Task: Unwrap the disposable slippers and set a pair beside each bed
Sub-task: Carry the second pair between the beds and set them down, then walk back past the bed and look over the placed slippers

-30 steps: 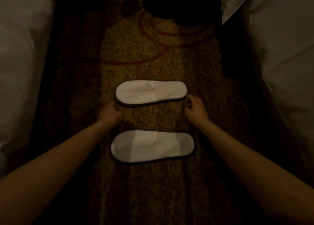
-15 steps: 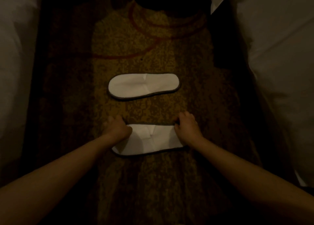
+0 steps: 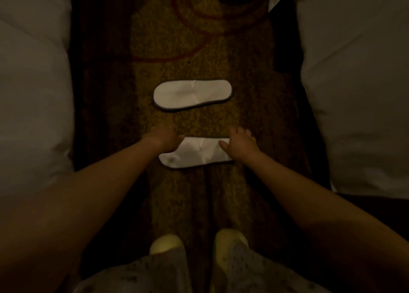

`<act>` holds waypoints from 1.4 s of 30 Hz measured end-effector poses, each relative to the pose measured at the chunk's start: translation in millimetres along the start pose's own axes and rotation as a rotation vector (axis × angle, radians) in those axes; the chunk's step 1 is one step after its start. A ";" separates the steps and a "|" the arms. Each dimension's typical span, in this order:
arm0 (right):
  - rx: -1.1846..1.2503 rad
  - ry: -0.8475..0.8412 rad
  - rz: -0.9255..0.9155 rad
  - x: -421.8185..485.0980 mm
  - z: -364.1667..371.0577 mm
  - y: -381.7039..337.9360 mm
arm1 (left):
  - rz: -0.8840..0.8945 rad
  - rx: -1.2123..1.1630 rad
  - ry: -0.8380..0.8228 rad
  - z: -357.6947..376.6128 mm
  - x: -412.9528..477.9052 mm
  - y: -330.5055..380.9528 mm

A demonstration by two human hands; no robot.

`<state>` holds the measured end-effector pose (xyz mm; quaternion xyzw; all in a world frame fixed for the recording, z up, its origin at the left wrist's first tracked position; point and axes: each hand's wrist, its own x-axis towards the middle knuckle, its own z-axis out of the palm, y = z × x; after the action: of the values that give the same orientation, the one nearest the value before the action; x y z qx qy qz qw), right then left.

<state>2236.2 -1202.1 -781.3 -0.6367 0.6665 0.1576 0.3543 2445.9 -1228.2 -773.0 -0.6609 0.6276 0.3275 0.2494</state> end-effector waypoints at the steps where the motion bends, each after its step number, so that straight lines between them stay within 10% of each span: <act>1: -0.017 -0.025 0.001 -15.7 -13.0 -4.1 | 0.017 0.024 -0.026 -12.8 -16.5 5.3; 23: 0.093 0.151 -0.029 -428.6 -402.9 -56.1 | 0.236 0.114 0.078 -341.9 -462.4 144.6; 42: 0.347 0.450 0.384 -713.4 -307.9 10.6 | 0.681 0.399 0.125 -264.7 -670.6 238.8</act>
<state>2098.2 -878.5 -88.5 -0.4487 0.8525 -0.0389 0.2654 2242.0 -998.5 -78.3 -0.3722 0.8760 0.2224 0.2114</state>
